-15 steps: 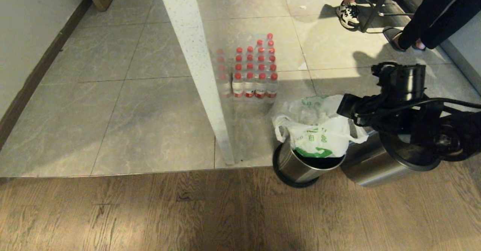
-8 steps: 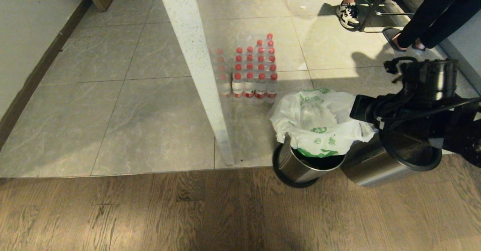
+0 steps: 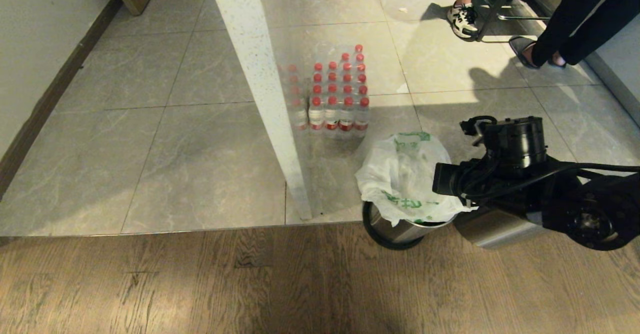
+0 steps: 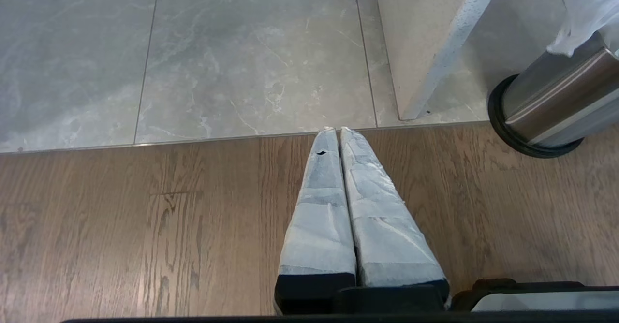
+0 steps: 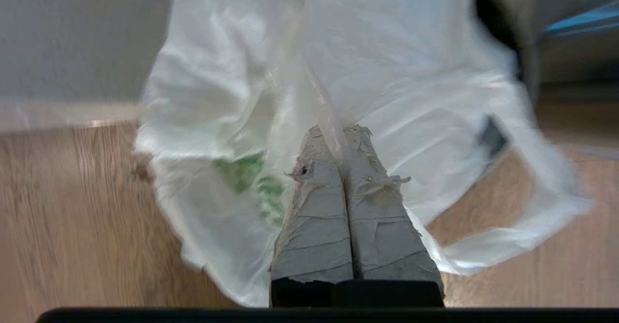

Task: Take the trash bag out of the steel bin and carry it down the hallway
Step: Pick up the trash bag

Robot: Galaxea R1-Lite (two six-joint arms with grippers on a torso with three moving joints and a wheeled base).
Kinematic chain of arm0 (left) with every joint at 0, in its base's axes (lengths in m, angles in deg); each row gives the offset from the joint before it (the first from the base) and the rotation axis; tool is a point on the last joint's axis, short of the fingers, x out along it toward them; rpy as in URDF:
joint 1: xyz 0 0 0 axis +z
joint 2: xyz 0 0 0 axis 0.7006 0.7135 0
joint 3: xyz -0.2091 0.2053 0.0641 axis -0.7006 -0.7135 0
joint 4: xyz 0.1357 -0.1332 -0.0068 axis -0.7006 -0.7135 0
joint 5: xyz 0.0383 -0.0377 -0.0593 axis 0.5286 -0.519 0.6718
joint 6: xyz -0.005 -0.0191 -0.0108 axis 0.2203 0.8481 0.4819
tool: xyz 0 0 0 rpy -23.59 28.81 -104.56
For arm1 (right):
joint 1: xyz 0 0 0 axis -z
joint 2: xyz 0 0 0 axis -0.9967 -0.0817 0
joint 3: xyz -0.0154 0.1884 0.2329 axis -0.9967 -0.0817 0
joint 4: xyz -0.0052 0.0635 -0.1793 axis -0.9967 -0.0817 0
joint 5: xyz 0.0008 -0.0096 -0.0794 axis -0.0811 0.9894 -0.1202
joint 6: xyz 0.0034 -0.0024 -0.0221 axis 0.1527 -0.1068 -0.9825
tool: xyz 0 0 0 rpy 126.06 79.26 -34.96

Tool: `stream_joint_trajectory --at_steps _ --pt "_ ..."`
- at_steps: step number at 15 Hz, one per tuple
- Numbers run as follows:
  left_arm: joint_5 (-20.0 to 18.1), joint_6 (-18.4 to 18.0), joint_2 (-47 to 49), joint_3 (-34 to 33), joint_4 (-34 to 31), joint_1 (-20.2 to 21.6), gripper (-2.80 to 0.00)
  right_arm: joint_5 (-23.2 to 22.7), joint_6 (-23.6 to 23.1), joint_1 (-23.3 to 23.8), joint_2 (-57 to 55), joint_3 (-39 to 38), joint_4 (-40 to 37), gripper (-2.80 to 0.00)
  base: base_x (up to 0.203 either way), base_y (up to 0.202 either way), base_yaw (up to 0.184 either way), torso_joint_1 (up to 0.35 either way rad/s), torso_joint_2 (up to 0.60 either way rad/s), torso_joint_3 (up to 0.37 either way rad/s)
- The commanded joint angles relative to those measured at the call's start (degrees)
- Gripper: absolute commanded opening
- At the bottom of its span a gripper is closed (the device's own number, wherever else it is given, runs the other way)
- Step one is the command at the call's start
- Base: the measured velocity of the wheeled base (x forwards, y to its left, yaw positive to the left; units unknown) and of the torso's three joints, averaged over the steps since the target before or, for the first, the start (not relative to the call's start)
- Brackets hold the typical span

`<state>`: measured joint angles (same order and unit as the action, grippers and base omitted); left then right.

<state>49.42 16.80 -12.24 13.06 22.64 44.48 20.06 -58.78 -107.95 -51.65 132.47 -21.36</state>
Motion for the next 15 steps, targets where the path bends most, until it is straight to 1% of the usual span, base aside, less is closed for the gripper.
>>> stream_joint_trajectory --at_steps 1,6,15 --pt "0.0 0.1 0.0 0.0 0.0 0.0 -2.80 0.1 0.2 -1.3 -4.5 1.1 0.2 -2.80 0.000 0.000 0.000 0.000 0.00 0.000" --pt "0.0 0.1 0.0 0.0 0.0 0.0 -2.80 0.0 0.7 -2.8 -9.1 5.4 1.1 -2.80 0.000 0.000 0.000 0.000 0.00 0.000" --pt "0.0 0.0 0.0 0.0 0.0 0.0 -2.80 -0.6 0.5 -5.4 -13.2 8.4 1.0 -2.80 0.000 0.000 0.000 0.000 0.00 0.000"
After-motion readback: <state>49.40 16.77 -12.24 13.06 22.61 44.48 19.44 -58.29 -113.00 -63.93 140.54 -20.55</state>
